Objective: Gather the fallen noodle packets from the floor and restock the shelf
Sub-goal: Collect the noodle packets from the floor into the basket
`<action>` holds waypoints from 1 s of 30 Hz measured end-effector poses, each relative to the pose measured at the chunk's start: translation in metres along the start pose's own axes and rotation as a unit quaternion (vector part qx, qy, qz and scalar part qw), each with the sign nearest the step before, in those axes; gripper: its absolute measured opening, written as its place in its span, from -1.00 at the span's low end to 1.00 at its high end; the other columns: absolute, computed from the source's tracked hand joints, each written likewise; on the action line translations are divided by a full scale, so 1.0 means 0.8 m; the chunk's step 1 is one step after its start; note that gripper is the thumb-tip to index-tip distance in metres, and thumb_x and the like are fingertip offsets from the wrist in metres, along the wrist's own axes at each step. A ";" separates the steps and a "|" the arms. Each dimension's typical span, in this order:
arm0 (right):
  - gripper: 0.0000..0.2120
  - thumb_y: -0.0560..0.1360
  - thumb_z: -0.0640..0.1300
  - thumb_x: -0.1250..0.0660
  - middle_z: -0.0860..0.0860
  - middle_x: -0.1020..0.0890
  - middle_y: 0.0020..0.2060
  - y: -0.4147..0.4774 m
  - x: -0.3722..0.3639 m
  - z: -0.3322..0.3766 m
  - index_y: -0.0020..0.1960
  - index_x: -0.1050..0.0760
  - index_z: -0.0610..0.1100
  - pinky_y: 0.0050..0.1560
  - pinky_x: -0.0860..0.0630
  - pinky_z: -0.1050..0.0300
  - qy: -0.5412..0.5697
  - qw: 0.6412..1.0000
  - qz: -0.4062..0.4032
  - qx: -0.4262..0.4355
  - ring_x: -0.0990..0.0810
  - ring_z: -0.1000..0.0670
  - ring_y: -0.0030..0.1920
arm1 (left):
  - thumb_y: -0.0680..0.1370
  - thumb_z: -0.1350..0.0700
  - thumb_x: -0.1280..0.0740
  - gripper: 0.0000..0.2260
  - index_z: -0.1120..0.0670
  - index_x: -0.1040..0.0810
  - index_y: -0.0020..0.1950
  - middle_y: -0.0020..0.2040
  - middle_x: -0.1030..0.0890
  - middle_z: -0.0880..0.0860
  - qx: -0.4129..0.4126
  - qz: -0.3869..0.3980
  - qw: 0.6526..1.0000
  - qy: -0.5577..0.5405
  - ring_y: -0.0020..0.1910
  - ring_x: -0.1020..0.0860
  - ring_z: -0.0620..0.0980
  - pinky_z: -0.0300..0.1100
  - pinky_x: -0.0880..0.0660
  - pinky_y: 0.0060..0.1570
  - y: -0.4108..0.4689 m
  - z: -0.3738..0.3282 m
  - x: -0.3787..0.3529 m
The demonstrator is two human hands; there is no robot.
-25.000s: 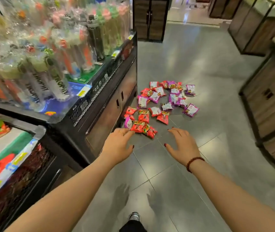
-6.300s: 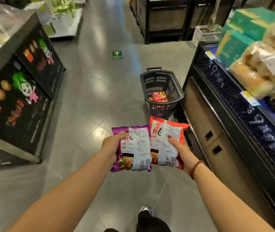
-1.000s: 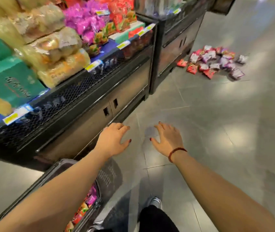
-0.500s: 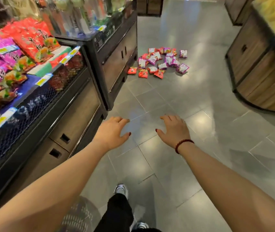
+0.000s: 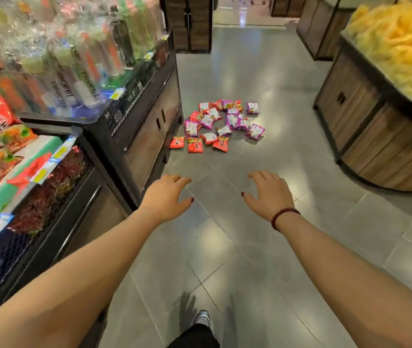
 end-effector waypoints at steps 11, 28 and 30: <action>-0.55 0.51 0.08 -0.29 -0.03 -0.47 0.25 0.249 -0.012 -0.062 0.34 -0.38 -0.06 0.24 -0.30 0.03 0.007 1.000 0.006 0.001 -0.39 -0.10 0.29 | 0.55 -0.16 -0.29 -0.50 0.01 -0.38 0.44 0.30 -0.51 0.07 -0.016 0.007 1.000 -0.009 0.30 -0.43 0.07 -0.05 -0.47 0.18 0.268 0.055 -0.007; -0.58 0.52 0.09 -0.27 -0.03 -0.48 0.23 0.664 -0.027 -0.167 0.31 -0.38 -0.07 0.21 -0.35 0.05 0.025 0.998 0.044 0.047 -0.39 -0.08 0.27 | 0.54 -0.14 -0.32 -0.52 0.03 -0.43 0.40 0.24 -0.53 0.07 0.027 0.011 0.999 -0.018 0.20 -0.48 0.07 -0.07 -0.49 0.09 0.655 0.110 0.000; -0.58 0.51 0.07 -0.28 -0.04 -0.49 0.23 0.708 -0.038 -0.170 0.31 -0.39 -0.07 0.21 -0.36 0.04 0.031 0.998 0.041 0.046 -0.40 -0.09 0.26 | 0.53 -0.12 -0.32 -0.52 0.04 -0.43 0.40 0.25 -0.53 0.08 0.028 0.016 0.999 -0.028 0.22 -0.47 0.10 -0.07 -0.46 0.11 0.695 0.128 -0.006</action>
Point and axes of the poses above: each hand's wrist, its own y-axis towards the middle knuckle, its own x-axis out of the back of the hand, z = x × y, the point moved 3 cm from there along y, towards the middle knuckle
